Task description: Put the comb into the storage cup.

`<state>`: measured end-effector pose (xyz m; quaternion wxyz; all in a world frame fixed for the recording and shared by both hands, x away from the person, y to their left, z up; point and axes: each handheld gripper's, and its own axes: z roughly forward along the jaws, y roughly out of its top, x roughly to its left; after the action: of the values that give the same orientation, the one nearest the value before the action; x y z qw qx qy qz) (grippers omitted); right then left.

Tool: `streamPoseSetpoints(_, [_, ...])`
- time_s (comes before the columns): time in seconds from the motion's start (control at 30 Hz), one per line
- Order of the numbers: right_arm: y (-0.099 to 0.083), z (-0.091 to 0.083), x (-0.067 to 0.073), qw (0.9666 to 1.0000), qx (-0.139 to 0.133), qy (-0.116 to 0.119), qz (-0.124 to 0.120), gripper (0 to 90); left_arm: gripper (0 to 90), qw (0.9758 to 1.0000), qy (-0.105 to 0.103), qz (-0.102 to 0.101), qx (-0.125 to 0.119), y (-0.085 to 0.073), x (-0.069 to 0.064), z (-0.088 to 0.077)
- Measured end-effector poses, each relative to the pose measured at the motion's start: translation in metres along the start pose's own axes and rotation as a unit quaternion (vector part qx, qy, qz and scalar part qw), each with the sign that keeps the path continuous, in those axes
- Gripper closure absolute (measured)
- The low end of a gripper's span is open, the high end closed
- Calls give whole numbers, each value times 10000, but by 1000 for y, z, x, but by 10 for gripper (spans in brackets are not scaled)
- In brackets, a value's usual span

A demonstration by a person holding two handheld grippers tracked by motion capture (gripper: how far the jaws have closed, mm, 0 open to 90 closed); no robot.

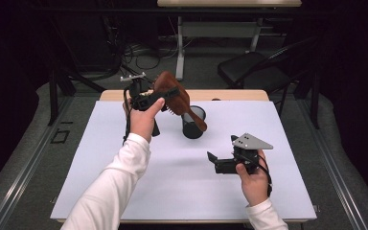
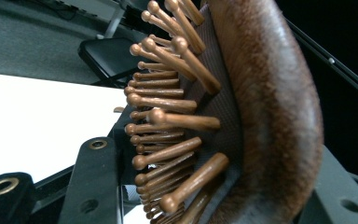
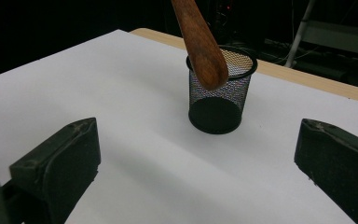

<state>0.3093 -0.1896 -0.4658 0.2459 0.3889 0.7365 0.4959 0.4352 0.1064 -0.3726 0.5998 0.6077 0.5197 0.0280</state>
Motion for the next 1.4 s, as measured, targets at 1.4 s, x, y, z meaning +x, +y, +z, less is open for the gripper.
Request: streamPoseSetpoints(1.4, [-1, -2, -3, 10000, -22, -34, 35, 26, 492, 9959, 874, -93, -228, 25, 16, 22])
